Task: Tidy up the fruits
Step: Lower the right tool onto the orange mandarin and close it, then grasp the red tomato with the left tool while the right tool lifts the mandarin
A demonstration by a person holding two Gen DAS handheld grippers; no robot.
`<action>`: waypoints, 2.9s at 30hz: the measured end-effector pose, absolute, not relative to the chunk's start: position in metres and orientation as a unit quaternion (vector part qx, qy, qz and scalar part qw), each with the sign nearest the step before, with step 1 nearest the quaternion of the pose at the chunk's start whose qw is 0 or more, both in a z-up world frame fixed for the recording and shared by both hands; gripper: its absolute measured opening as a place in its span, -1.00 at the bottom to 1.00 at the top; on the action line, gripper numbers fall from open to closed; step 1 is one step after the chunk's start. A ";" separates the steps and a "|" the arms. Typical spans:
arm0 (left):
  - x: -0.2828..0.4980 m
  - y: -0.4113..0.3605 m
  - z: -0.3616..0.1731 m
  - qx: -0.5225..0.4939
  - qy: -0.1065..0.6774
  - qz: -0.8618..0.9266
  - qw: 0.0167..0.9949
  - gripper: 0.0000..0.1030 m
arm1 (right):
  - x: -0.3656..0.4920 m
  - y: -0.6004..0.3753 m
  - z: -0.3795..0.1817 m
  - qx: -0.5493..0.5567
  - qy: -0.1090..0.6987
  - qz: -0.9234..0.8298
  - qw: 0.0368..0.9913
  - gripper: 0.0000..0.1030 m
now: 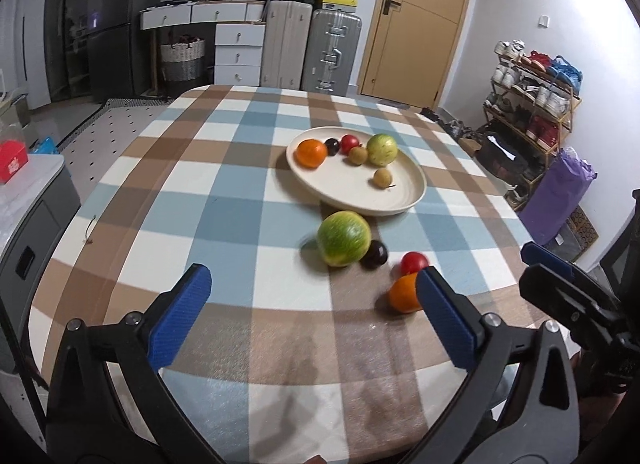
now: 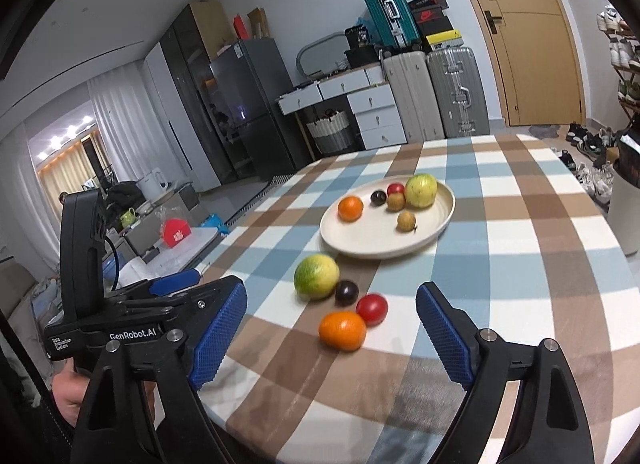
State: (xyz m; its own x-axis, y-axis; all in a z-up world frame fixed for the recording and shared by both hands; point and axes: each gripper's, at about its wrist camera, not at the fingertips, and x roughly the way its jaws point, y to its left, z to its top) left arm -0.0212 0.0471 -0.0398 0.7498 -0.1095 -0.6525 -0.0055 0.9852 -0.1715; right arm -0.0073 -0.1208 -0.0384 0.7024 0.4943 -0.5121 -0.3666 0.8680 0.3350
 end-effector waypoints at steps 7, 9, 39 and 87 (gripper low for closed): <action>-0.023 0.058 -0.056 -0.082 0.358 -0.013 0.930 0.97 | -0.004 -0.109 -0.058 0.101 0.329 0.236 0.909 0.72; -0.025 0.060 -0.060 -0.084 0.360 -0.013 0.929 0.97 | -0.002 -0.108 -0.064 0.103 0.335 0.237 0.906 0.72; -0.009 0.058 -0.098 -0.075 0.393 -0.033 0.916 0.97 | 0.041 -0.085 -0.107 0.110 0.399 0.236 0.879 0.03; 0.067 -0.051 -0.107 -0.120 0.466 -0.120 0.868 0.74 | 0.008 -0.207 -0.069 0.186 0.301 0.214 0.911 -0.22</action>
